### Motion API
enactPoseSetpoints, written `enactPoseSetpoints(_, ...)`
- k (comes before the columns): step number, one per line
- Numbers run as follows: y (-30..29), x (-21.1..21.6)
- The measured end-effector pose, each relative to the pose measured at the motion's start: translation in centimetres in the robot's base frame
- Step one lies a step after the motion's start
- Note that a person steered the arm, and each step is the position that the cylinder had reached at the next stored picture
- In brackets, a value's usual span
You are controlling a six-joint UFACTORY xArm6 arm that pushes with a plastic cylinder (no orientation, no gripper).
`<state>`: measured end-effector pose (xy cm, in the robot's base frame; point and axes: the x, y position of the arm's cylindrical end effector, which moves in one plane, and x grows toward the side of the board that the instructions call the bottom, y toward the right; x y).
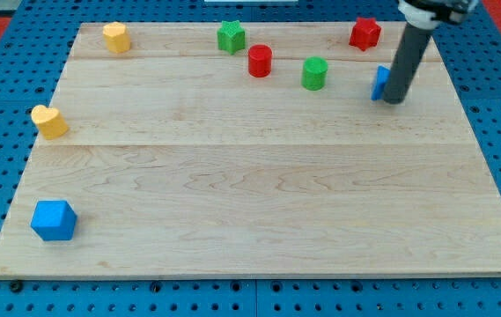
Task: Slightly push the triangle to the left
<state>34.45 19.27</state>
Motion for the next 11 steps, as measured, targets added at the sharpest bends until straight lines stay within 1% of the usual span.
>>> enactPoseSetpoints(1,-0.2,-3.8)
enactPoseSetpoints(2,0.0,-4.8)
enactPoseSetpoints(3,2.4,-5.4)
enactPoseSetpoints(6,1.9,-7.8)
enactPoseSetpoints(8,1.7,-7.9)
enactPoseSetpoints(11,-4.3,-7.9)
